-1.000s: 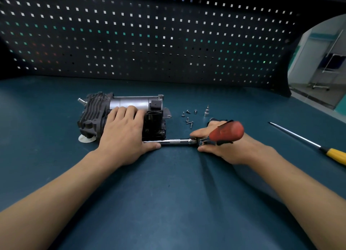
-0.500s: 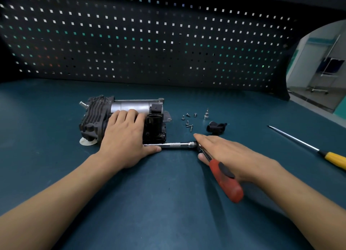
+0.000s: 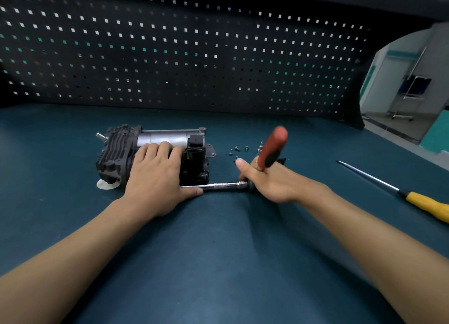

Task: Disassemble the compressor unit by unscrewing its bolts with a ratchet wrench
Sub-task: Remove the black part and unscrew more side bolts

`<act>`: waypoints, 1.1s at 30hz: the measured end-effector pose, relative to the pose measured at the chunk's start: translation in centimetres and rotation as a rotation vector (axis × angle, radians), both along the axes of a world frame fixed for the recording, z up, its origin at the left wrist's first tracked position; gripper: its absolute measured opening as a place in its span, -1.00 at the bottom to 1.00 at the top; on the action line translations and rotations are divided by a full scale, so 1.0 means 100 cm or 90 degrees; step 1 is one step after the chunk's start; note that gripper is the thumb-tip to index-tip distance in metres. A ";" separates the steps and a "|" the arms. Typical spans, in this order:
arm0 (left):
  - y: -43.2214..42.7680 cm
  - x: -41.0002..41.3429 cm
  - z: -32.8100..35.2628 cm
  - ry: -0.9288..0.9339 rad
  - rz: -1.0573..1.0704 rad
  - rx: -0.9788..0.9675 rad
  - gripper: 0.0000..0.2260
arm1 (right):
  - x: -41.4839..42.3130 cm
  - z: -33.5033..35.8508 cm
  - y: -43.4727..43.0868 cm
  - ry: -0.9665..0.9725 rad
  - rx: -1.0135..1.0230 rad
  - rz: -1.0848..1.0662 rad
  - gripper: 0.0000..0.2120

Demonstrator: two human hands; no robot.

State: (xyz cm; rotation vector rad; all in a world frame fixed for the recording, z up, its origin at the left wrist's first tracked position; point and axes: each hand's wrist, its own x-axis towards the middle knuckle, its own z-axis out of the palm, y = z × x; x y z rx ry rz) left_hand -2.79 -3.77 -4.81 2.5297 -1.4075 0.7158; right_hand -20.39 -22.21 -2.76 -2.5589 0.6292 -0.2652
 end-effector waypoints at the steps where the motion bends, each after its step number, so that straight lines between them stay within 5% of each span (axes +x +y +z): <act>1: 0.000 0.000 0.000 0.001 -0.001 -0.002 -0.18 | 0.003 0.001 -0.003 0.015 0.015 -0.011 -0.21; 8: 0.000 -0.001 0.000 -0.003 0.000 -0.002 -0.17 | 0.034 0.000 -0.016 -0.040 0.063 -0.081 -0.26; 13: 0.000 -0.001 -0.001 -0.009 -0.006 -0.014 -0.19 | 0.057 -0.015 -0.017 -0.148 0.118 -0.189 -0.65; 22: 0.001 -0.001 0.000 -0.006 -0.006 -0.008 -0.18 | 0.064 -0.017 -0.021 -0.125 0.116 -0.236 -0.71; 28: 0.002 0.000 0.001 0.004 -0.009 0.006 -0.15 | 0.034 -0.030 -0.004 -0.307 0.006 -0.117 -0.51; 33: 0.002 0.000 0.001 0.001 -0.007 0.003 -0.17 | 0.005 -0.040 0.005 -0.306 -0.171 0.029 -0.57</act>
